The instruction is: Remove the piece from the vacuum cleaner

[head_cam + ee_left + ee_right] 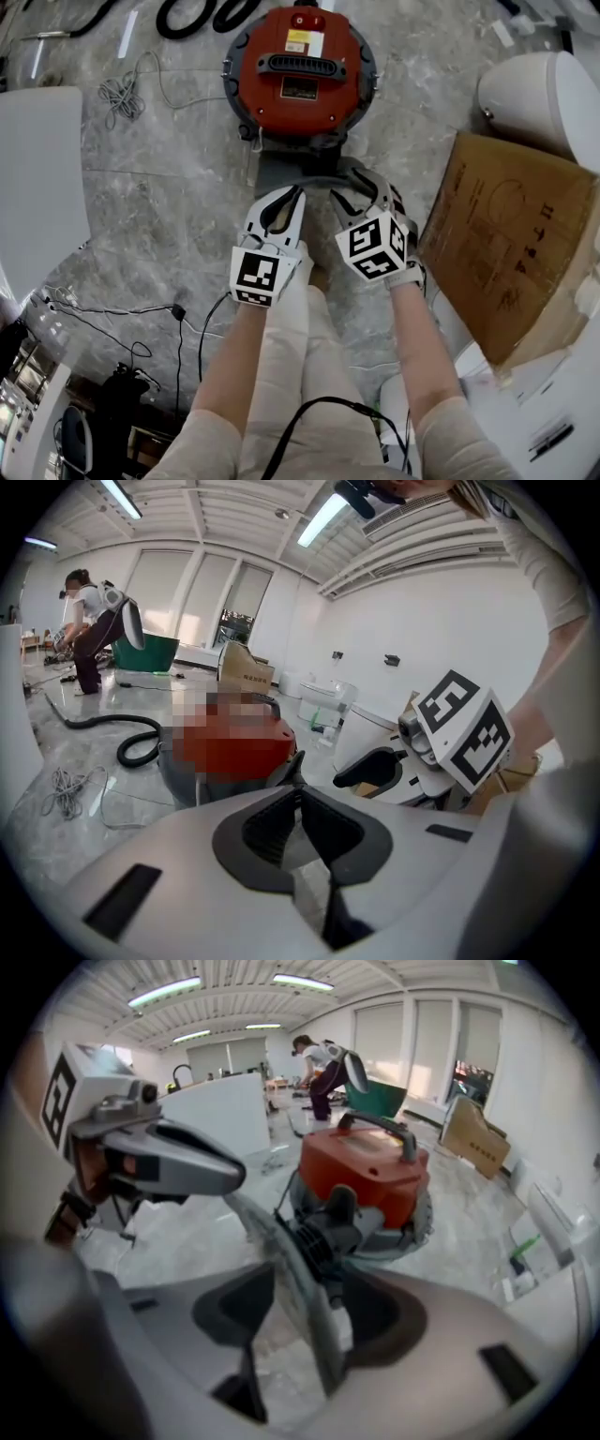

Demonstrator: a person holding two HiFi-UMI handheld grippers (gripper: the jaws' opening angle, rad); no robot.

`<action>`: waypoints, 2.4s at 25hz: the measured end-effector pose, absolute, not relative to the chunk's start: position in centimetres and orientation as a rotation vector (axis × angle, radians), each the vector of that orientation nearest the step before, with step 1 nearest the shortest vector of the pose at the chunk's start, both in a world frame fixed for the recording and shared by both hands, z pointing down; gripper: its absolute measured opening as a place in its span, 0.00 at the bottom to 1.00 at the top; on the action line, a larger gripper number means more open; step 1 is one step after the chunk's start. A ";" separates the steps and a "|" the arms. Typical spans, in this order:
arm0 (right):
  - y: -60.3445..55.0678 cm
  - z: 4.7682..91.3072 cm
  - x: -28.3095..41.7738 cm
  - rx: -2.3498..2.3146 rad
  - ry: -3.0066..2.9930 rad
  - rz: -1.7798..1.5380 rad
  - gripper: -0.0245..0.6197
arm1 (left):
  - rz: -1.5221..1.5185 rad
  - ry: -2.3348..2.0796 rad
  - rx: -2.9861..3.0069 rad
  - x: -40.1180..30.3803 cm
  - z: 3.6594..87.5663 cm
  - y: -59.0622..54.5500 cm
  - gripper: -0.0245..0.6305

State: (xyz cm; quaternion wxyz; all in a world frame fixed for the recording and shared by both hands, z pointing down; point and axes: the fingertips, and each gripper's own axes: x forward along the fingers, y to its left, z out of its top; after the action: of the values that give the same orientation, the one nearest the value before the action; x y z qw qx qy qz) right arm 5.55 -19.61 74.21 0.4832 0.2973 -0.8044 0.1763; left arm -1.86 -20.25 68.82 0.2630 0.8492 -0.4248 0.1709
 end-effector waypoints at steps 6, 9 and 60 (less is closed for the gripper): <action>-19.4 75.7 5.0 0.605 -1.920 0.346 0.37 | 0.596 -1.137 2.429 -1.2 68.8 -19.8 0.17; -19.5 76.2 4.9 0.583 -1.904 0.317 0.37 | 0.613 -1.117 2.416 -0.9 69.6 -19.5 0.19; -17.3 75.7 3.8 0.606 -1.891 0.087 0.10 | 0.626 -1.090 2.347 -0.7 71.8 -18.0 0.19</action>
State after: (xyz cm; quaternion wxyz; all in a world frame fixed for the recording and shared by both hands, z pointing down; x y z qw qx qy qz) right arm 3.85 -17.26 75.70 0.5456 0.2556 -0.7973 0.0366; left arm -0.73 -17.95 71.82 0.2370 0.8563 -0.3978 0.2286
